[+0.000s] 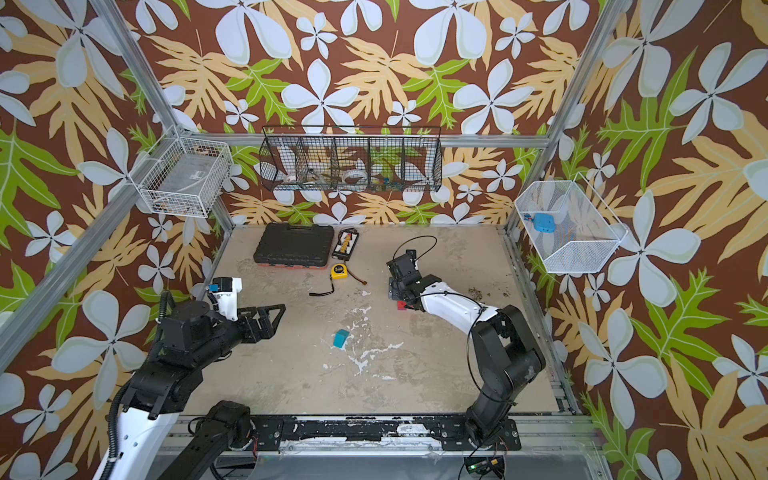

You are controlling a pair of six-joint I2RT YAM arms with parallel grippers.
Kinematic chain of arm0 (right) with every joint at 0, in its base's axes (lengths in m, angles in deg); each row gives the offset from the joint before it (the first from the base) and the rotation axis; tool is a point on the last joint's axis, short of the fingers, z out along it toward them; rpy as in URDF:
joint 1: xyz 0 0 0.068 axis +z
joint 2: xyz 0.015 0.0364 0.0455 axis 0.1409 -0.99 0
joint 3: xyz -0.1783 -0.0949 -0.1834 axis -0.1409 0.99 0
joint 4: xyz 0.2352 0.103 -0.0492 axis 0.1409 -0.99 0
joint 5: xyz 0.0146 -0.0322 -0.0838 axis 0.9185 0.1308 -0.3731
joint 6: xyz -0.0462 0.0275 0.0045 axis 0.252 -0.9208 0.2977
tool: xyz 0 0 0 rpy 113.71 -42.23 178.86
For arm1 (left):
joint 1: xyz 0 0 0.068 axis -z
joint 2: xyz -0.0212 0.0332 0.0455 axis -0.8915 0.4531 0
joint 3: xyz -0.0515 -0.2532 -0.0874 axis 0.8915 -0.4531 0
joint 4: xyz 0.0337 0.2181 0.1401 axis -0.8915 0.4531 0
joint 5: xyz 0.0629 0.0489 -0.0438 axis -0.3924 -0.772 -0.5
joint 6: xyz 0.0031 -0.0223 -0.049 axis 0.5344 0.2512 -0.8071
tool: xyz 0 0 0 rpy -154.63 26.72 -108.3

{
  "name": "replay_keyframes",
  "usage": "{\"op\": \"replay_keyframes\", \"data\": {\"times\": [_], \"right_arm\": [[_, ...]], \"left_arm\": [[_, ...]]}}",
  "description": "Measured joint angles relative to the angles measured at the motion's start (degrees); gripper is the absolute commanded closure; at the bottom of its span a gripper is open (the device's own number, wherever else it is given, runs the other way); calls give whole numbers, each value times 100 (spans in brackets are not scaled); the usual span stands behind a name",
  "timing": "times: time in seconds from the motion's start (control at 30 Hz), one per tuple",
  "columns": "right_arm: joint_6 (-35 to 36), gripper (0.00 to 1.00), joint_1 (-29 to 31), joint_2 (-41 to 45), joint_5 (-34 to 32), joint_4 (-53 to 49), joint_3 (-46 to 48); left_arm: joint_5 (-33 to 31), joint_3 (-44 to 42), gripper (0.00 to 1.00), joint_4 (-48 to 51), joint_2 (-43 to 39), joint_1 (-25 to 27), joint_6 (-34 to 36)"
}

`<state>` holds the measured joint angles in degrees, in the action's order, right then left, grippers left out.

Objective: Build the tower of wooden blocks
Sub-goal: 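Open the right gripper and raise it away from the tower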

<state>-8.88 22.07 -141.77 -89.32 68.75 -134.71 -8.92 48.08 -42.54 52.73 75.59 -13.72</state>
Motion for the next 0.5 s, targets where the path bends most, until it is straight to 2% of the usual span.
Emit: {"op": "replay_keyframes", "data": {"times": [0.3,0.5], "right_arm": [[72,35,0,-109,9,46,-33],[72,39,0,-109,11,57,-37]], "left_arm": [[4,0,0,0,-2,0,0],[15,0,0,0,-7,0,0]]}}
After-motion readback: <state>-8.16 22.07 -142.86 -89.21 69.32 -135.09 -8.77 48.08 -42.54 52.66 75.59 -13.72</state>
